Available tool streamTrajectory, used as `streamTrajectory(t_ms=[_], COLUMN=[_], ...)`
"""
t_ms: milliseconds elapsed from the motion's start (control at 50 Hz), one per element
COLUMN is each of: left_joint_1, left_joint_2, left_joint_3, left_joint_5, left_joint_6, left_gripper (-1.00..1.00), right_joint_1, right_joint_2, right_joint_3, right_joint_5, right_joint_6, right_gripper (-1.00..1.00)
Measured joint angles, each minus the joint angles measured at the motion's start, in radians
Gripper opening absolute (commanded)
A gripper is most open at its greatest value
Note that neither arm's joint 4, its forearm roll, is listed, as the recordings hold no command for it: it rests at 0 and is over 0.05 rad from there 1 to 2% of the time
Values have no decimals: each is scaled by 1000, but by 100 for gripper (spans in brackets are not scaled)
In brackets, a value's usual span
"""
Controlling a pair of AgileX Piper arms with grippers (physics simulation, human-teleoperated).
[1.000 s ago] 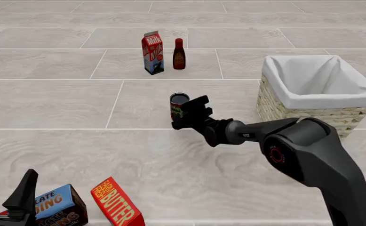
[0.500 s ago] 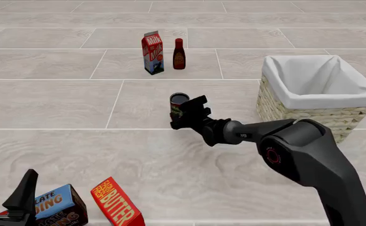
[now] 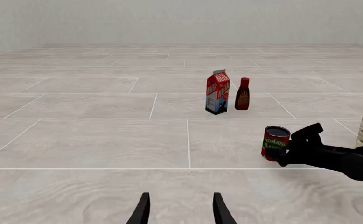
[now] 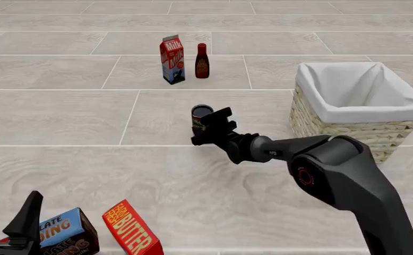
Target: Pick the tomato sauce and place it in the basket.
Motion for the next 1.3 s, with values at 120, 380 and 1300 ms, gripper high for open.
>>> streamTrajectory(t_ms=[120,380,1300], left_joint_1=[0,0,0], left_joint_2=[0,0,0], left_joint_3=[0,0,0], left_joint_5=[0,0,0], left_joint_6=[0,0,0], left_gripper=[100,100,100], right_joint_1=[1,8,1], right_joint_2=[-1,-20,-531], right_joint_3=[2,31,511], right_joint_5=[-1,-14,-125], right_joint_6=[-8,-20,-86], right_gripper=[-100,-100,-100])
